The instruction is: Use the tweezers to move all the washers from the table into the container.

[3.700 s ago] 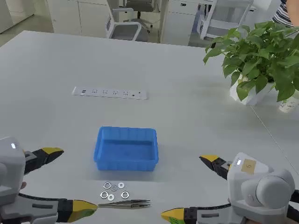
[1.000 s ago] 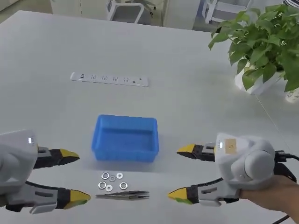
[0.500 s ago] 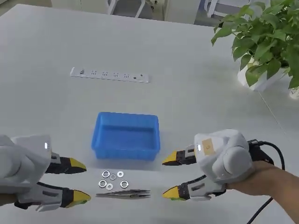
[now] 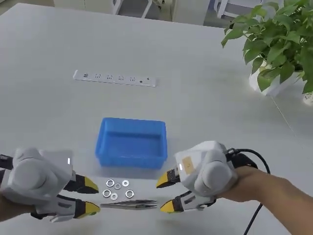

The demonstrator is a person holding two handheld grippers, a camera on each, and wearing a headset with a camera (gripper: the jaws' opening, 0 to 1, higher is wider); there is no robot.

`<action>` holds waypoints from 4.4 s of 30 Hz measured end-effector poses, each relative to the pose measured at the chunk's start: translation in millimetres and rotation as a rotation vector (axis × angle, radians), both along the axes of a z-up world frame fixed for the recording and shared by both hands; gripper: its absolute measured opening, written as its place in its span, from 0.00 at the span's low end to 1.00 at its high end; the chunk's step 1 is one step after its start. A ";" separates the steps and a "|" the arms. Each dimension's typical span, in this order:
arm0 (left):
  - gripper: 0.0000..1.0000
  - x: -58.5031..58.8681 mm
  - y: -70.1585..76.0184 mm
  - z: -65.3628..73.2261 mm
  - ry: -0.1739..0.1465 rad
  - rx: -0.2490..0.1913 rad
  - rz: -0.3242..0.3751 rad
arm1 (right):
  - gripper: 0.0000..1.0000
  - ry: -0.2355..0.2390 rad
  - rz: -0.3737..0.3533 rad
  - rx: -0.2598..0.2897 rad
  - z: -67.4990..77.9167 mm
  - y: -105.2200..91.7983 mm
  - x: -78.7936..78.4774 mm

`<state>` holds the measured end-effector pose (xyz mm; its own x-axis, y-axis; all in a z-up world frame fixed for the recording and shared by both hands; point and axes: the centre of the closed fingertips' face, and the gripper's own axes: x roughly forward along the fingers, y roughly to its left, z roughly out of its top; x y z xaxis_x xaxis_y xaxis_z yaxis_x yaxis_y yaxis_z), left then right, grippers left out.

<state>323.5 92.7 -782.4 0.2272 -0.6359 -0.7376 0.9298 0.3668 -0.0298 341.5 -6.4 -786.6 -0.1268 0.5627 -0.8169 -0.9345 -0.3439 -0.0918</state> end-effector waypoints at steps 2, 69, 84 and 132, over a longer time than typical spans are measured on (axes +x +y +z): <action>0.23 -0.5 -1.2 -1.9 0.003 0.000 -0.010 | 0.25 0.007 0.008 -0.012 -3.5 1.1 -1.8; 0.05 -6.1 -23.3 59.5 -0.082 0.029 -0.166 | 0.13 0.010 -0.019 0.042 -10.2 40.2 -20.0; 0.05 -10.5 -43.6 96.3 -0.111 -0.021 -0.207 | 0.12 0.053 -0.066 0.091 -0.8 58.0 -26.8; 0.05 -7.5 -65.0 89.9 -0.093 -0.119 -0.265 | 0.12 0.070 -0.109 0.151 4.5 62.6 -27.7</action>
